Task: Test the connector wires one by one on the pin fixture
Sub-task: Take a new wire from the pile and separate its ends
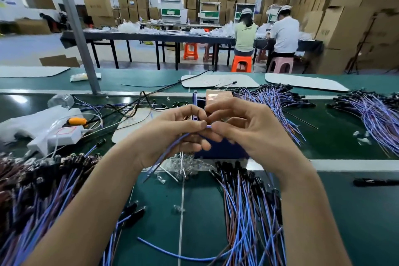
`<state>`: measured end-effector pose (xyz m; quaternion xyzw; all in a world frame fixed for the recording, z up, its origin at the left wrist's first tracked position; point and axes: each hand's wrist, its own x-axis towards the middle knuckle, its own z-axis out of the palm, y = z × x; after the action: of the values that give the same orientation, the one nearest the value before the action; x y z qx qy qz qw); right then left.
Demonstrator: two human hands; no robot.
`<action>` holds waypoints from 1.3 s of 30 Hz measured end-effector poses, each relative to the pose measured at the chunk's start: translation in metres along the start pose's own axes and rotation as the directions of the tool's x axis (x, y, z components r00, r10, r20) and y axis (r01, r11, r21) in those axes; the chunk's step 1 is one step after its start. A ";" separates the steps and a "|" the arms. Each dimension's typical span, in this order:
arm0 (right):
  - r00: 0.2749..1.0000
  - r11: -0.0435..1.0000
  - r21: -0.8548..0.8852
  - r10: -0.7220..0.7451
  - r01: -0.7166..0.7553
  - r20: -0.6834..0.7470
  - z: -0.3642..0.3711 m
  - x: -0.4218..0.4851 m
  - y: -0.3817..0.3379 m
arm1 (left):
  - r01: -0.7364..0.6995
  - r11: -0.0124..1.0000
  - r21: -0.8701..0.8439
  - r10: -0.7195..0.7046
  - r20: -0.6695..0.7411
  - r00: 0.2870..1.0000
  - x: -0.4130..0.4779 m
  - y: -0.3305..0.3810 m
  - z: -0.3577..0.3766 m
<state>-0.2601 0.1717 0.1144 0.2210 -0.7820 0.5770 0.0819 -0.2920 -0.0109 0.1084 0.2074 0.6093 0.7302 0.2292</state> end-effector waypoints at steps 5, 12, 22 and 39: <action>0.996 0.997 0.020 0.070 -0.069 -0.061 -0.021 -0.006 0.003 | -0.035 0.978 -0.205 0.036 -0.001 0.999 -0.001 0.004 -0.006; 0.968 0.968 -0.064 0.238 -0.243 -0.075 -0.042 -0.010 0.016 | -0.166 0.960 -0.227 0.151 -0.080 0.985 0.009 -0.007 -0.002; 0.977 0.987 0.049 0.156 -0.151 -0.142 0.002 0.014 0.029 | -0.159 0.982 0.103 0.183 -0.309 0.933 0.023 -0.031 0.013; 0.917 0.967 0.093 0.253 -0.236 -0.309 0.021 0.025 0.056 | -0.115 0.868 0.483 0.369 -0.472 0.801 0.039 -0.058 0.008</action>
<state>-0.3044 0.1592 0.0684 0.0275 -0.7640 0.6318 0.1284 -0.3147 0.0270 0.0540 0.1121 0.7623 0.6287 -0.1050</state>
